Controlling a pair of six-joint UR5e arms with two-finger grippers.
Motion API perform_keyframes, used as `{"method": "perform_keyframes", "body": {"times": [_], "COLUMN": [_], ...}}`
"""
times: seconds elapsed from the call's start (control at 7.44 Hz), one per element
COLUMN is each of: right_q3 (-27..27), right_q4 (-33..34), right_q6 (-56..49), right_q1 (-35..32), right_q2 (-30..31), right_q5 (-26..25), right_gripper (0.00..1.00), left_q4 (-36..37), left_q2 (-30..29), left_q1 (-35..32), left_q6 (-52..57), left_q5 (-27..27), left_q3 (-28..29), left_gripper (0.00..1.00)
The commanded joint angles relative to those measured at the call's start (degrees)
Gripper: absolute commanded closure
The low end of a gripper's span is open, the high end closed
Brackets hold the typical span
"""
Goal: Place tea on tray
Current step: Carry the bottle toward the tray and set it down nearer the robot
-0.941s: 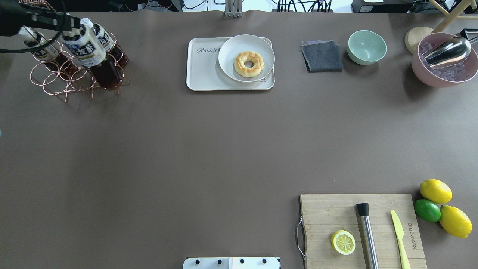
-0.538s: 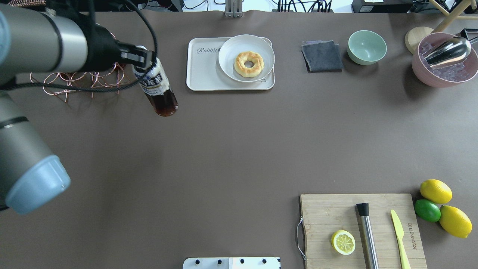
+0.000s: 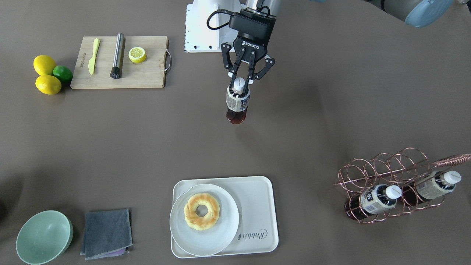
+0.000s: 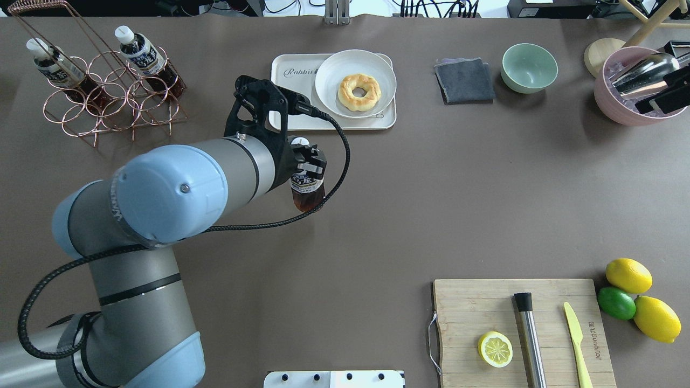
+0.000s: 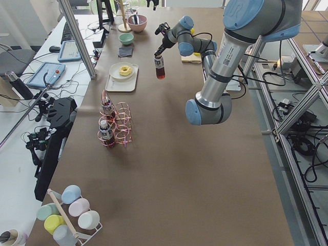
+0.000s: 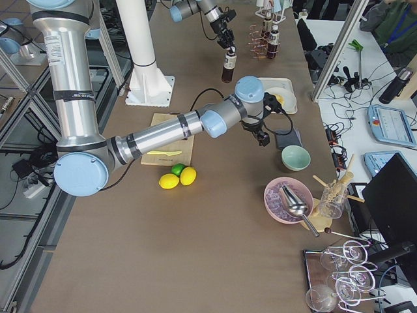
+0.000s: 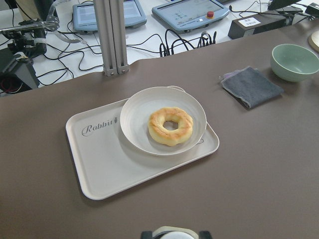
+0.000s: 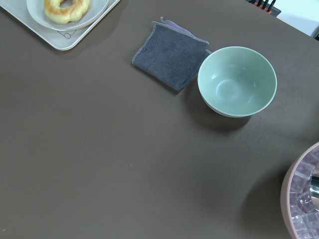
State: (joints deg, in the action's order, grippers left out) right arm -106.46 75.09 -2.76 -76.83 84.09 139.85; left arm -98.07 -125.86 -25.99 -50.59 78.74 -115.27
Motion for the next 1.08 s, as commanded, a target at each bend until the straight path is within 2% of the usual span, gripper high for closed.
{"method": "perform_keyframes", "body": {"times": [0.0,0.4,0.94], "right_q3": [-0.15,-0.33,-0.24], "right_q4": [-0.47,-0.47,-0.47], "right_q6": [0.74,0.74,0.74], "right_q1": [0.71,0.71,0.71], "right_q2": [-0.07,-0.07,-0.07], "right_q5": [-0.01,-0.01,-0.10], "right_gripper": [0.00,0.00,0.00], "left_q4": [-0.36,-2.03,-5.80], "left_q2": [-1.49,-1.40,-0.79], "left_q1": [6.89,10.00,10.00], "left_q6": [-3.18,-3.37,-3.28], "left_q5": [-7.59,-15.09,-15.54], "left_q3": [1.80,3.55,6.01], "left_gripper": [1.00,1.00,1.00]}}
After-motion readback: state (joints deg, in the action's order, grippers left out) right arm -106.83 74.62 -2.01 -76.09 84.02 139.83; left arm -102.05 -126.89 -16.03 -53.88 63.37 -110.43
